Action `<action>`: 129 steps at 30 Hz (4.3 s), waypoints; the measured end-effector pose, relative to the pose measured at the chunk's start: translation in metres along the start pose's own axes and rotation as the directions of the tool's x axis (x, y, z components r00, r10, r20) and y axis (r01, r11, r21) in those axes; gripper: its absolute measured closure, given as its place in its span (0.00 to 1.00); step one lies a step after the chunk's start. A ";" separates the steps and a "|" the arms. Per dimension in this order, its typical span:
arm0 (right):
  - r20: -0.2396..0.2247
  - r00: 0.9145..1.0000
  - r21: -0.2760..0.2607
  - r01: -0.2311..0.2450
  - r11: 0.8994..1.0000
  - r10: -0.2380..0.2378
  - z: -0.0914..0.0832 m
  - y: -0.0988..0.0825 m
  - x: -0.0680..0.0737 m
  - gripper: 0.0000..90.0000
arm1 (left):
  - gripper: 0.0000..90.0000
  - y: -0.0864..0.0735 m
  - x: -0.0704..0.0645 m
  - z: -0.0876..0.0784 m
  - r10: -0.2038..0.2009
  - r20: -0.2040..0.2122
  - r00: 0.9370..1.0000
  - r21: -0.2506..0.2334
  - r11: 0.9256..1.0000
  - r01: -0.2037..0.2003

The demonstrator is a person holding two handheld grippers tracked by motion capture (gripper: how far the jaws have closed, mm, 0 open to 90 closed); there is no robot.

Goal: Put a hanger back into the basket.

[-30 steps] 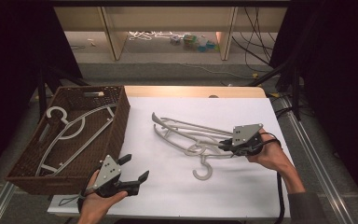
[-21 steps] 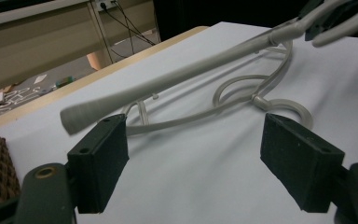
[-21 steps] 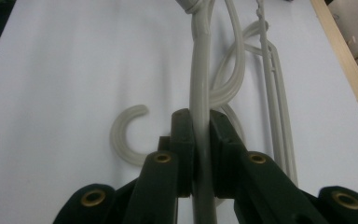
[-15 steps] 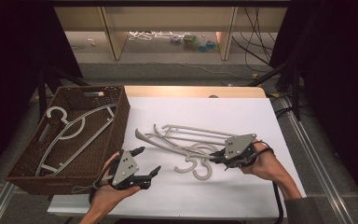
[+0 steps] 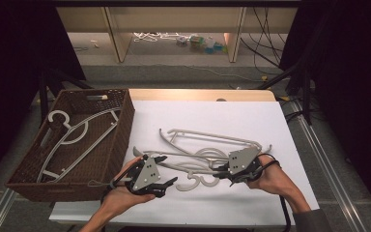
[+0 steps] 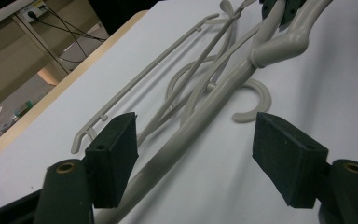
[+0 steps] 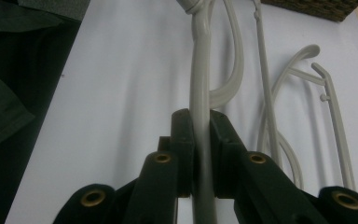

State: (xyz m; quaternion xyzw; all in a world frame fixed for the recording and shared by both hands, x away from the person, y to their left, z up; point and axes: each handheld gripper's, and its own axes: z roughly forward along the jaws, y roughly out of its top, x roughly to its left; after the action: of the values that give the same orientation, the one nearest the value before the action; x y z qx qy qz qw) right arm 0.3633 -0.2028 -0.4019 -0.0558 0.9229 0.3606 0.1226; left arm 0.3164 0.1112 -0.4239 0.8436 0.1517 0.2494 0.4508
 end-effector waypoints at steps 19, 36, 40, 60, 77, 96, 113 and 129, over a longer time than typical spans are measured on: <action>-0.059 0.998 -0.025 0.021 0.999 -0.023 0.002 0.007 0.005 0.91 | 0.76 0.008 -0.002 0.007 0.274 0.102 0.956 0.086 0.955 -0.283; 0.043 0.999 -0.053 -0.031 0.998 0.034 -0.005 0.001 -0.002 0.77 | 0.88 0.022 -0.011 -0.001 0.300 0.118 0.947 0.090 0.946 -0.311; 0.125 0.976 -0.090 -0.168 0.982 0.179 -0.011 0.000 -0.005 0.53 | 0.88 0.022 0.000 -0.007 0.190 0.100 0.977 0.095 0.975 -0.200; 0.382 0.746 -0.393 -0.404 0.826 0.546 -0.027 -0.017 0.008 0.19 | 0.88 0.007 0.032 -0.037 -0.252 0.069 0.965 0.050 0.967 0.249; 0.384 0.720 -0.407 -0.430 0.806 0.579 -0.024 -0.032 0.018 0.18 | 0.88 0.015 0.061 -0.084 -0.488 0.151 0.860 -0.039 0.866 0.498; 0.392 0.717 -0.419 -0.418 0.806 0.576 -0.023 -0.031 0.018 0.18 | 0.88 0.024 0.150 -0.162 -0.523 -0.045 0.851 -0.042 0.852 0.522; 0.380 0.719 -0.412 -0.432 0.802 0.583 -0.020 -0.033 0.020 0.18 | 0.88 -0.018 0.215 -0.184 -0.544 -0.239 0.805 -0.039 0.833 0.552; 0.373 0.727 -0.393 -0.440 0.808 0.577 -0.019 -0.035 0.020 0.18 | 0.88 -0.072 0.237 -0.196 -0.528 -0.320 0.787 0.023 0.826 0.563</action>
State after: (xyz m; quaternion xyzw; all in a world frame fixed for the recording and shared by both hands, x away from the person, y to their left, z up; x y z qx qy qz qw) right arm 0.3472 -0.2412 -0.4163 0.2754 0.7826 0.5082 0.2311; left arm 0.4013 0.3984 -0.3254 0.7406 0.4700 0.2239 0.4249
